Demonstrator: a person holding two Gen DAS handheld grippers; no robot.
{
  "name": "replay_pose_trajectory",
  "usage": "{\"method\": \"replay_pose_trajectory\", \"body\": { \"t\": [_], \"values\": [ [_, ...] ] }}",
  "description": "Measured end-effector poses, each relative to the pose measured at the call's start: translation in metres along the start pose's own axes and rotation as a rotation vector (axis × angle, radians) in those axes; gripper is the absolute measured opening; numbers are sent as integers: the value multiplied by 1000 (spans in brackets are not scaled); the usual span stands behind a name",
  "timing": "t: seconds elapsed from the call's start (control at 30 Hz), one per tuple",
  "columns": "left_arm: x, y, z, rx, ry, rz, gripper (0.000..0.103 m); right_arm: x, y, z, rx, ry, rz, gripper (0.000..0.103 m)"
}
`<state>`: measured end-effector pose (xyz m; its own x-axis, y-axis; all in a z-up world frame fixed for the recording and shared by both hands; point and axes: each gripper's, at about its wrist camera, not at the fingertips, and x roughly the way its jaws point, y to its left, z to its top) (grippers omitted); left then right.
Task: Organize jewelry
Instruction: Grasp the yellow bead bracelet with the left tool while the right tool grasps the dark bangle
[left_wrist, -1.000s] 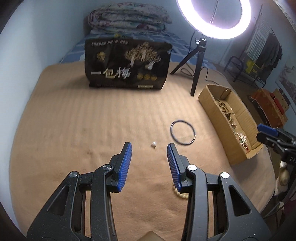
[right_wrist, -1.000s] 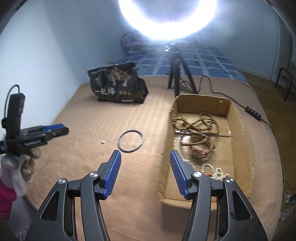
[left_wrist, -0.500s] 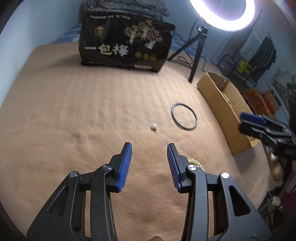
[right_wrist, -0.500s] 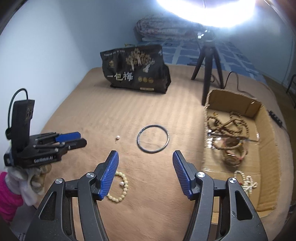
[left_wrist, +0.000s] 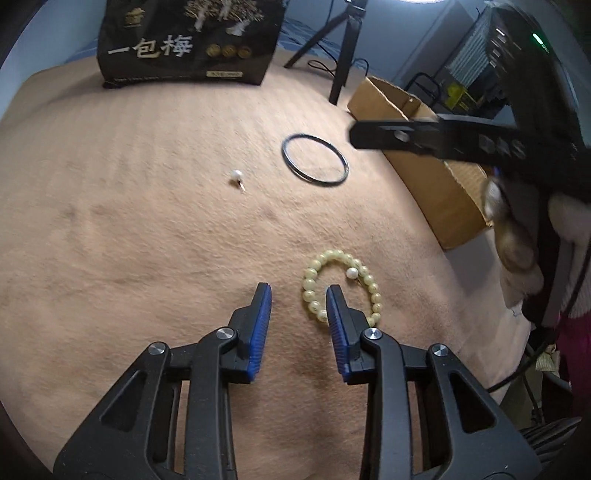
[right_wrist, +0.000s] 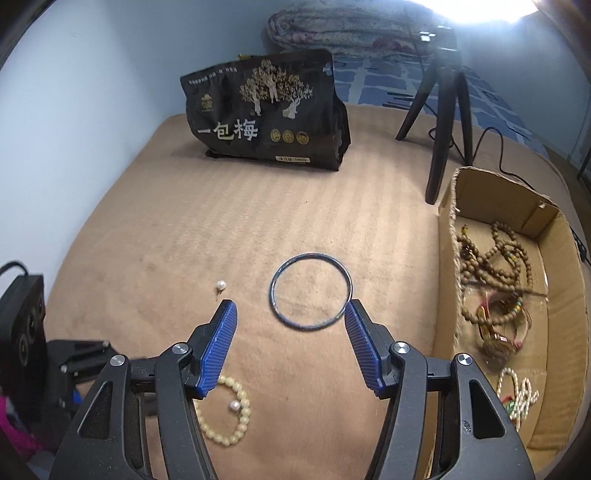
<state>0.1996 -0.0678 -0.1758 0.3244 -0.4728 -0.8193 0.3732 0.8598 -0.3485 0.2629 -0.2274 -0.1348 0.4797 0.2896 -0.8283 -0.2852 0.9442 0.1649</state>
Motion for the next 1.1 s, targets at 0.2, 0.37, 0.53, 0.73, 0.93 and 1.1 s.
{"method": "replay_pose_trajectory", "body": {
  "t": [0.2,0.37,0.53,0.73,0.93,1.1],
  "values": [
    [8,-8,0,22,-1,6,28,22,0,12,-28,42,-48,60],
    [12,-12,-4,40,-2,11,25,39,0,14,-29,75,-55,60],
    [14,-17,-5,59,-4,26,23,53,0,10,-24,111,-62,60],
    [17,-18,-5,66,-17,56,15,63,-2,11,-8,116,-88,72],
    [13,-17,-11,69,-33,69,9,75,-3,15,0,122,-102,75],
    [11,-15,-13,63,-42,63,7,82,5,16,-39,130,-122,78]
  ]
}}
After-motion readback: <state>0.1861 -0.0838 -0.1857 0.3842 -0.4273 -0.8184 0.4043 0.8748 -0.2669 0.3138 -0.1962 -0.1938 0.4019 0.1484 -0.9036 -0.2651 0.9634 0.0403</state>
